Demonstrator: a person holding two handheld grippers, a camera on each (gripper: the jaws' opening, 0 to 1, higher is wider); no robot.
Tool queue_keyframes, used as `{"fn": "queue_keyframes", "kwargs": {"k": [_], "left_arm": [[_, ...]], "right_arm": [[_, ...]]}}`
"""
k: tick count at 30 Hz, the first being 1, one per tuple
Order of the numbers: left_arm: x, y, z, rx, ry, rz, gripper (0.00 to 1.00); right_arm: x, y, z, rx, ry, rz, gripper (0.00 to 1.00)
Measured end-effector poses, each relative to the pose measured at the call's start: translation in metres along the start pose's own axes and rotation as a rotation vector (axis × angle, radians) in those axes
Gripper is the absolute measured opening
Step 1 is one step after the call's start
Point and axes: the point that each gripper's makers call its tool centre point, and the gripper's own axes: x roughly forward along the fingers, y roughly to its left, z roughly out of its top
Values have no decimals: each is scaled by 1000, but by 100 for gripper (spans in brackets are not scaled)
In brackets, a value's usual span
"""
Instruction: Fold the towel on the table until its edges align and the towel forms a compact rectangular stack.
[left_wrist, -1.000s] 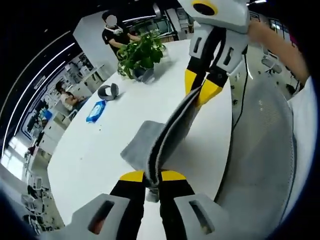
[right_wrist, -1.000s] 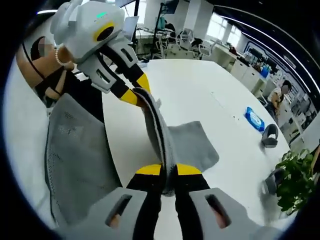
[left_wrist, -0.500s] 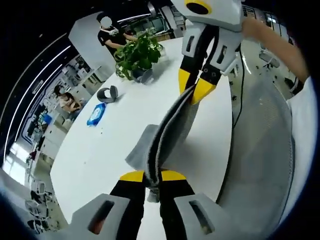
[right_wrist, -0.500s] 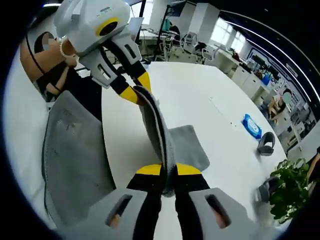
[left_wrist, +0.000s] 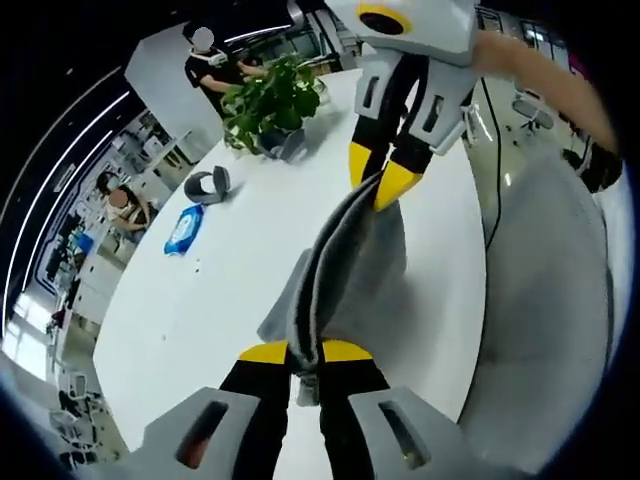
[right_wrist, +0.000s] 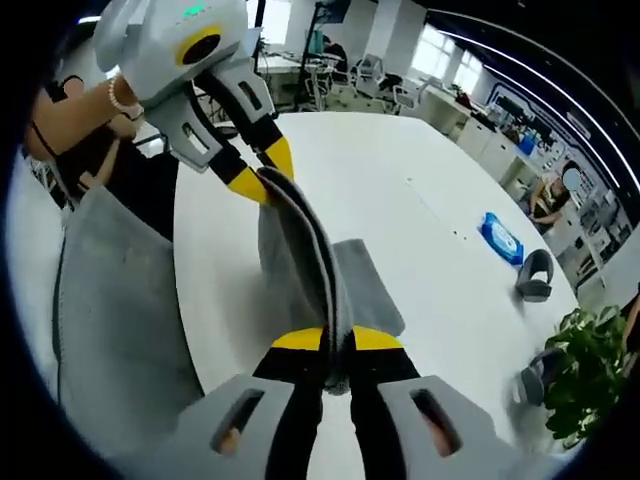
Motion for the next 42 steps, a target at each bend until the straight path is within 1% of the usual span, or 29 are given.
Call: {"fn": "queue_keyframes", "kwargs": {"k": [2,3,4,5,6,8,10,14,17,18,21,23,25,27,30,32,35,36,38,40,42], "left_arm": [[10,4,-2,-1,7,0,9],[18,7,-4,-14,20,-2,9],[23,8,-6,-24,29,-4,9],[27,10,-7,-35,35,-7,9],[34,11,-9,-50,43,-12,9],[45,13,-12,-71,50,-21,9],[56,15,-14,-99,55,-26,9],[75,16,-25,-174,88,-42,9],[87,12,-33,-248,110,-64,10],[91,11,-35,-259,110,-68,10],[103,5,-43,-287,93,-51,10],[112,2,-50,-301,105,-28,10],[121,-2,-57,-307,124,-25,10],[129,-5,-60,-302,139,-21,10],[138,-8,-63,-305,155,-38,10],[143,-6,-64,-312,154,-44,9],[148,-3,-63,-358,142,-66,9],[150,-1,-63,-406,137,-82,9],[153,4,-64,-450,128,-91,9],[156,8,-64,-450,121,-82,8],[159,13,-64,-436,116,-67,8]], "right_arm": [[11,-8,-5,18,11,2,6],[15,-11,-6,30,14,8,6],[21,-14,-9,50,20,14,6],[23,-16,-10,55,23,14,6],[31,-19,-14,68,37,23,6],[39,-23,-18,69,55,25,6],[48,-30,-22,65,71,11,6],[61,-35,-27,69,107,13,6],[76,-38,-35,76,146,15,7],[80,-39,-39,77,157,12,7],[94,-42,-48,84,182,5,7],[104,-41,-54,111,192,9,7],[114,-41,-60,121,205,8,7],[122,-40,-66,115,228,5,7],[133,-41,-76,89,265,-4,7],[140,-41,-79,91,268,-5,6],[146,-45,-82,106,268,-5,6],[146,-46,-81,159,274,29,6],[148,-50,-81,190,268,44,6],[151,-55,-79,171,242,48,6],[155,-61,-76,171,228,40,6]]}}
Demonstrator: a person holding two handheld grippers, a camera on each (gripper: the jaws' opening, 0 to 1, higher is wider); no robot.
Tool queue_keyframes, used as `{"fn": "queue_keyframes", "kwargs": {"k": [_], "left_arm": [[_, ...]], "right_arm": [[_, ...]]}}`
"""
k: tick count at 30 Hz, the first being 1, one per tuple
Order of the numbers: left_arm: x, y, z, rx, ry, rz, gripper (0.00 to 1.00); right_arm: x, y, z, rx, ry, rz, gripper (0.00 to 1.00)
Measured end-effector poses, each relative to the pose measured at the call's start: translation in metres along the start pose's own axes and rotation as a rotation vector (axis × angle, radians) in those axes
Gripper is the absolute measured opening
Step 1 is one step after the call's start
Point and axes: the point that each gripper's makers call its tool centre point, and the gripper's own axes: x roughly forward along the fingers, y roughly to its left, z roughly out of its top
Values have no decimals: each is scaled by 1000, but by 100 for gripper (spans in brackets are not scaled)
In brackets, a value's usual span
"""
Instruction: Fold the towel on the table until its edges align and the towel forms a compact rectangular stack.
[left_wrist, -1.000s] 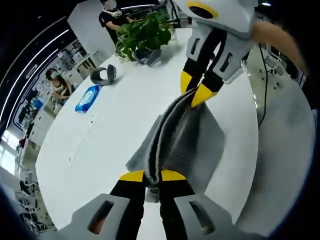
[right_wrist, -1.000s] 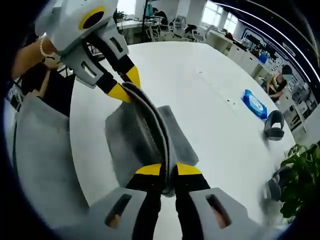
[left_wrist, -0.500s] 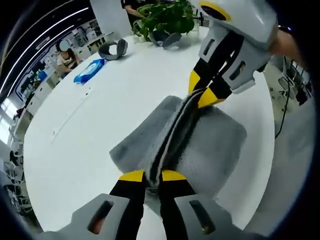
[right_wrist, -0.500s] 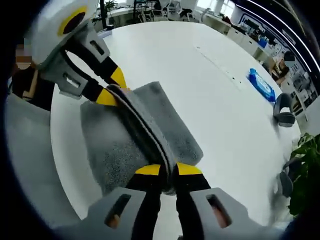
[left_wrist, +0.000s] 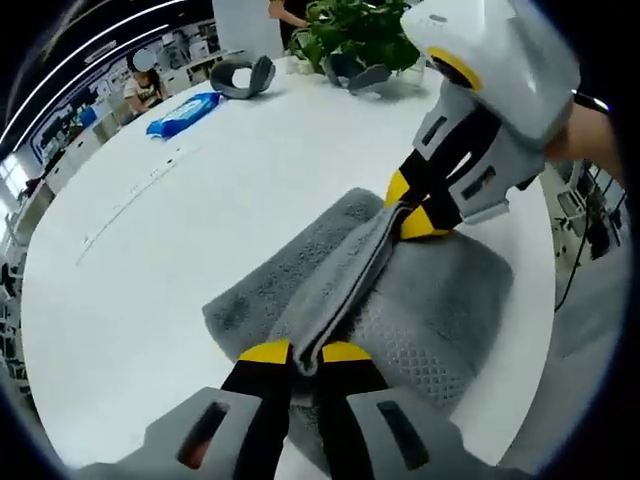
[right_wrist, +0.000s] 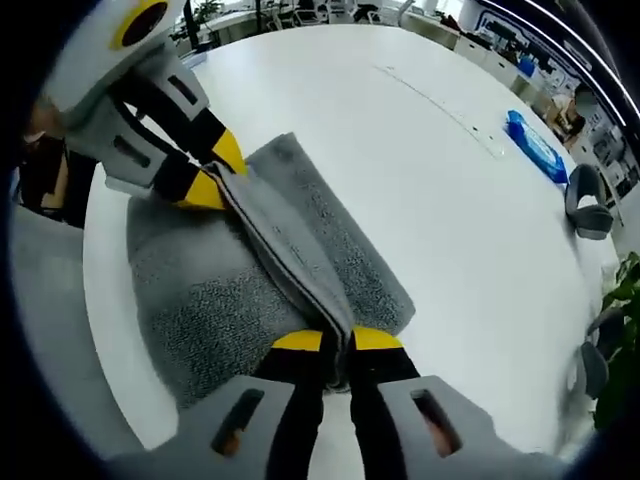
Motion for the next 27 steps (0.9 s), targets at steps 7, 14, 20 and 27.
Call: {"fn": "queue_keyframes", "kwargs": {"k": [7,14,20,27], "left_arm": [[6,19,9,-12,3,28,8],[-3,23,13,-45,-76,59,15],[-29,23,31,-92,-211,67,31],[-59,14,32,-83,-306,117,32]], "right_arm": [[6,-15,16,-10,-13,-36,6],[-7,-20,24,48,-77,-74,10],[-44,-23,58,220,-347,-61,17],[-75,-11,60,225,-405,-106,14]]}}
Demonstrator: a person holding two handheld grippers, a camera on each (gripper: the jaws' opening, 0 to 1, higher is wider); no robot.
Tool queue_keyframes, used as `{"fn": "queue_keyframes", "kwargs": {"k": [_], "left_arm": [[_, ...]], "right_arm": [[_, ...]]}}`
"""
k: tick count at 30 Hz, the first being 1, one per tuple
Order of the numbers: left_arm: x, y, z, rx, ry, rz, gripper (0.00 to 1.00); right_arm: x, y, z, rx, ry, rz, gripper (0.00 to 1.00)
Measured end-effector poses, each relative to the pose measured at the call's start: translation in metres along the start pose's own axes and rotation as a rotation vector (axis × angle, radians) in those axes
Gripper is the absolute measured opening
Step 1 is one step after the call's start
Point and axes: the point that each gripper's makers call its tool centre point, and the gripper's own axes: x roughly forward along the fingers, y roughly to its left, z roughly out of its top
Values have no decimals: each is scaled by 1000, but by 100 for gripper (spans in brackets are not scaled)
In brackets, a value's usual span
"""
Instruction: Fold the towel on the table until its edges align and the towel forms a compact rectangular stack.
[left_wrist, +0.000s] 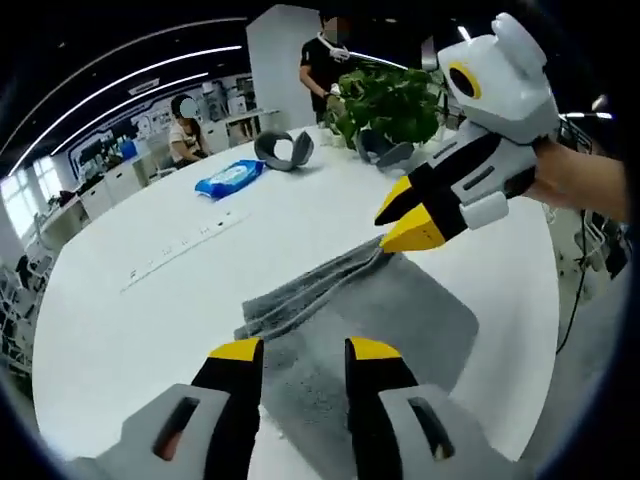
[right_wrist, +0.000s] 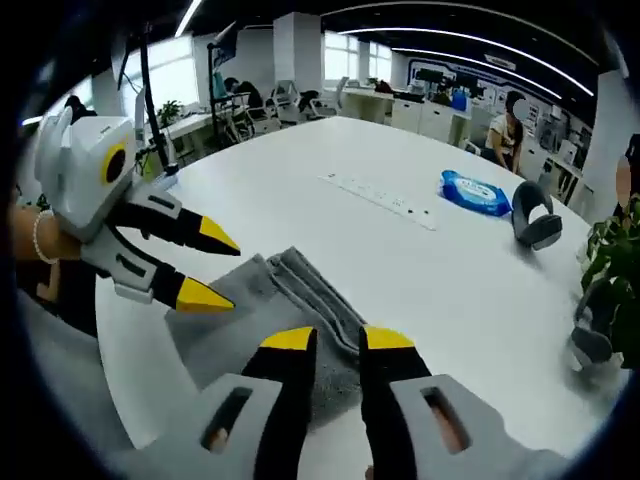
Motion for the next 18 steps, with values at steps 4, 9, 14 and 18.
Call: {"fn": "queue_keyframes", "kwargs": {"k": [4,9,14,18], "left_arm": [[-9,-8,-13,-13,14,-8,30],[-16,-20,-38,-73,53,-25,23],[-12,-30,-60,-87,123,-39,18],[-8,-34,-70,-106,141,-51,18]], "right_arm": [[-8,17,-17,-12,29,-8,7],[-14,41,-50,34,82,4,0],[-11,54,-75,73,137,15,0],[-5,55,-86,57,174,12,0]]}}
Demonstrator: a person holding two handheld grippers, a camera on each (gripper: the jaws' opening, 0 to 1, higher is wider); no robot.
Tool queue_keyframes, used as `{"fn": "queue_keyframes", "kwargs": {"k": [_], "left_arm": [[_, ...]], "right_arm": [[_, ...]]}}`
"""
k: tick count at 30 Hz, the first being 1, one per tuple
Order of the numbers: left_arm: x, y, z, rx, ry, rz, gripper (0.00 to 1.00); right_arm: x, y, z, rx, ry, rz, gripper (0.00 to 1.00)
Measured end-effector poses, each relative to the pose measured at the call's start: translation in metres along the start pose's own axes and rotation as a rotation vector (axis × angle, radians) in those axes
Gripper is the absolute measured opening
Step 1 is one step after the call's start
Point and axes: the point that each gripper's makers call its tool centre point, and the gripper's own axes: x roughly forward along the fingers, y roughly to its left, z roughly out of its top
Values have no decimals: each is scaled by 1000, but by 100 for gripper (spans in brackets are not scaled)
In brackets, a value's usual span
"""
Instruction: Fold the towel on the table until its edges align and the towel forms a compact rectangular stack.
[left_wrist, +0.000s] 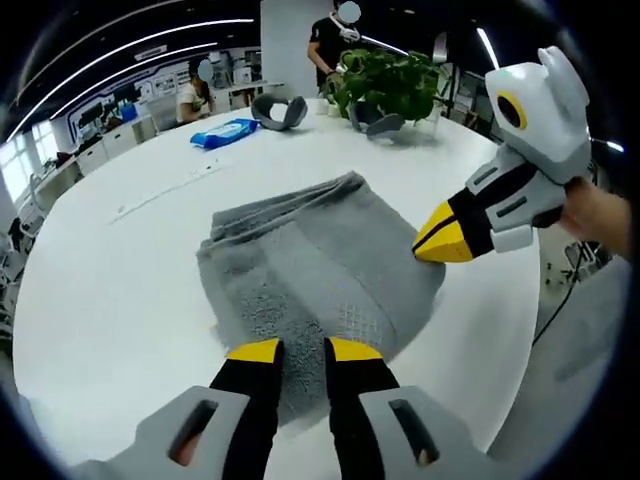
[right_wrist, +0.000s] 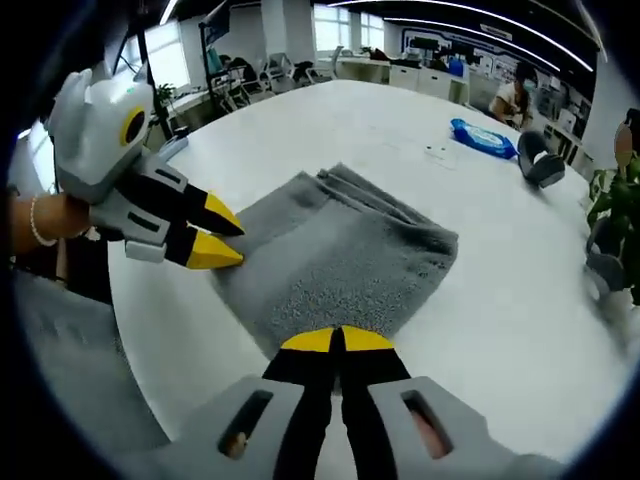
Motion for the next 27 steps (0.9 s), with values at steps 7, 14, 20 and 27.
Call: {"fn": "queue_keyframes", "kwargs": {"k": [7,14,20,27], "left_arm": [[13,-1,-6,34,32,16,15],[23,5,-1,51,69,37,14],[31,12,8,62,76,45,14],[17,14,12,52,44,73,16]], "right_arm": [[18,-2,-8,-92,73,-28,0],[29,-10,-4,-80,88,-35,0],[34,-21,4,-58,73,-54,0],[19,-18,15,55,-63,-55,0]]}}
